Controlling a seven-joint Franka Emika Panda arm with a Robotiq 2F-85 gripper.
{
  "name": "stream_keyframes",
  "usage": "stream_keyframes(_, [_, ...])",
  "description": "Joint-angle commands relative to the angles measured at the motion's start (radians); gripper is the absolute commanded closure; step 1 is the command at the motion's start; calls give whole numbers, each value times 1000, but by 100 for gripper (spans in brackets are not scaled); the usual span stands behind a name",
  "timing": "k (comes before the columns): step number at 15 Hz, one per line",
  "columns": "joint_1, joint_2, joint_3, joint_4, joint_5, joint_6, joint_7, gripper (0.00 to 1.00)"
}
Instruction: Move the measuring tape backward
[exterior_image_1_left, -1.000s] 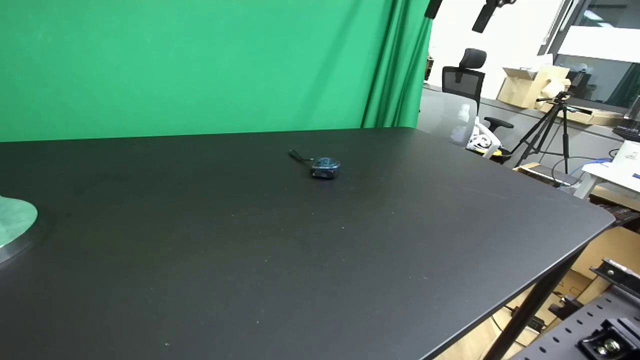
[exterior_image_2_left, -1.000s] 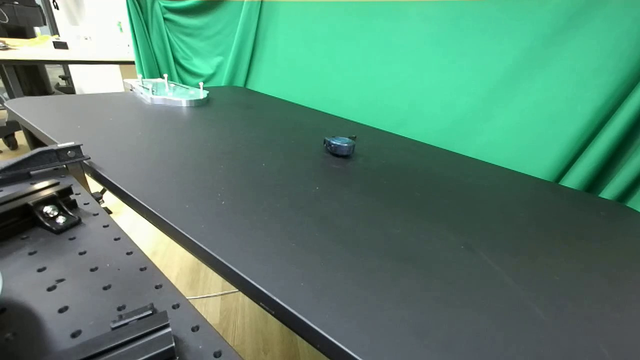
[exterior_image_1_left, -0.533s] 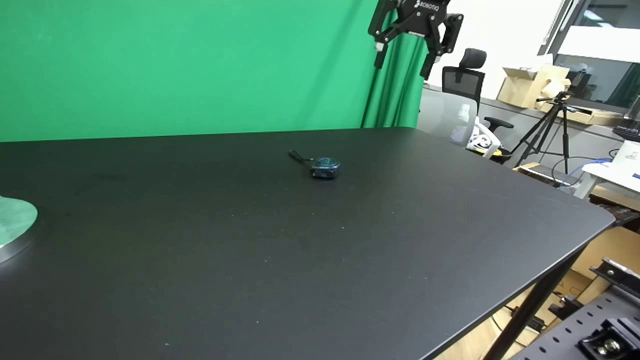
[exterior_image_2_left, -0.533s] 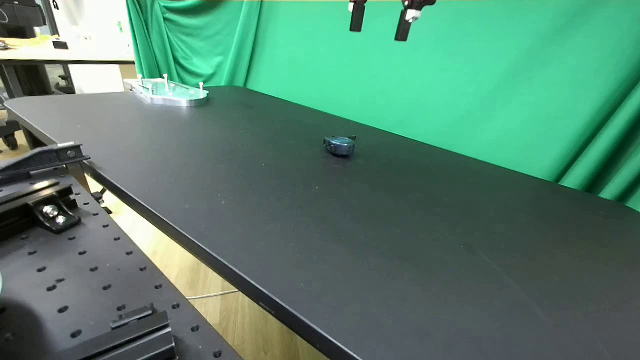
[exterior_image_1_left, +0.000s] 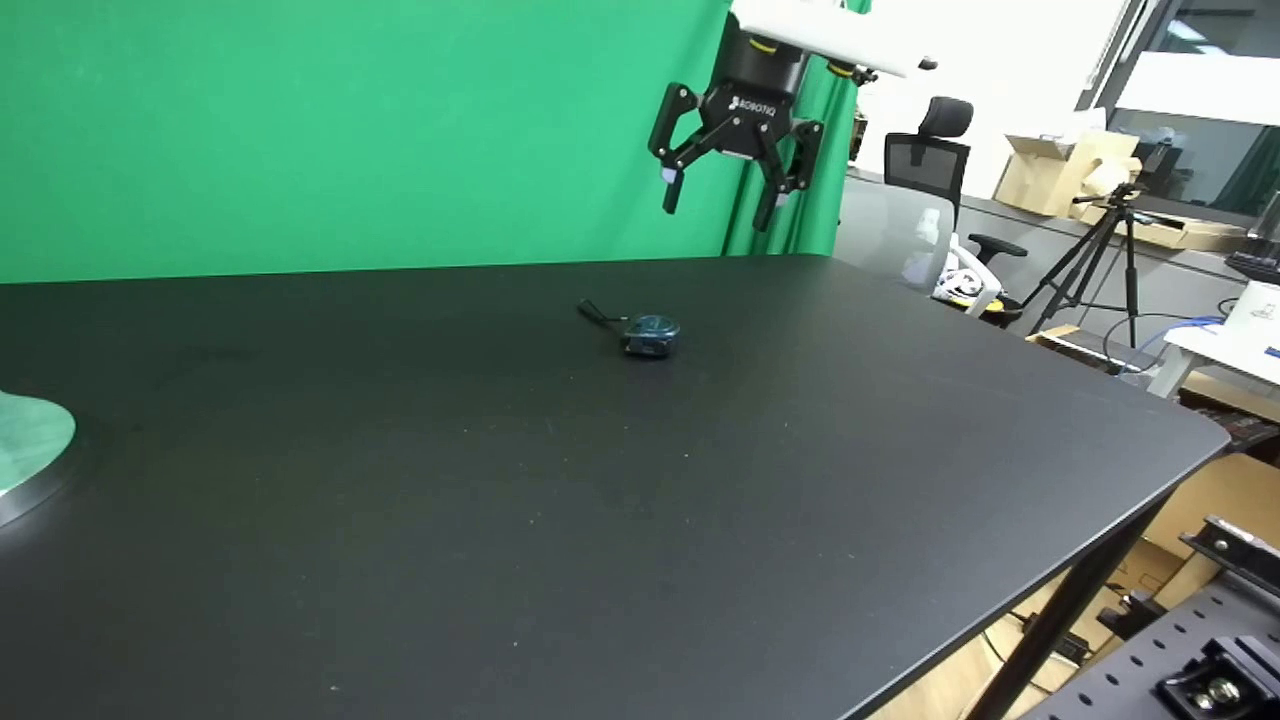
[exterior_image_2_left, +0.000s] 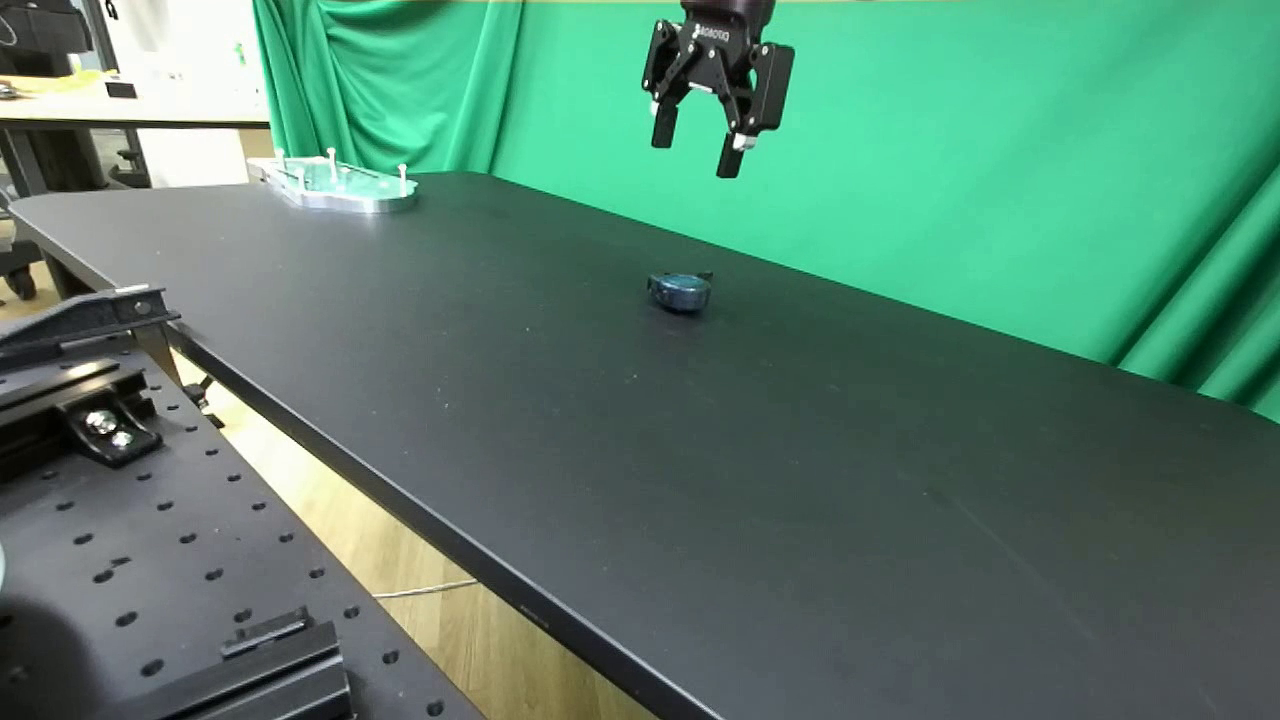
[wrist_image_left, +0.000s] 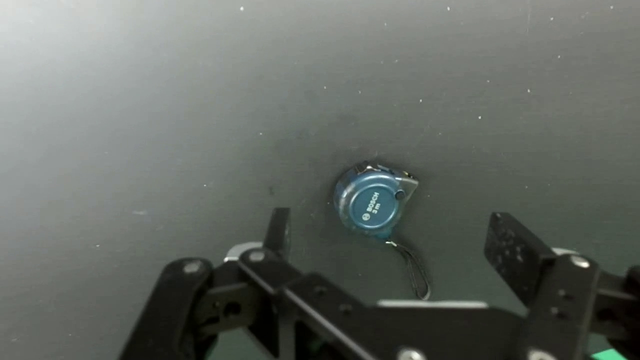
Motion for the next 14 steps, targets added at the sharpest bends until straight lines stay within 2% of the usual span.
stream_keyframes(1, [4,16,0,8,10,14,3,0])
stream_keyframes(8, [7,60,-5,50,1,4,22,0])
stream_keyframes(14, [-12,242,-24,202,3,-45,15,0])
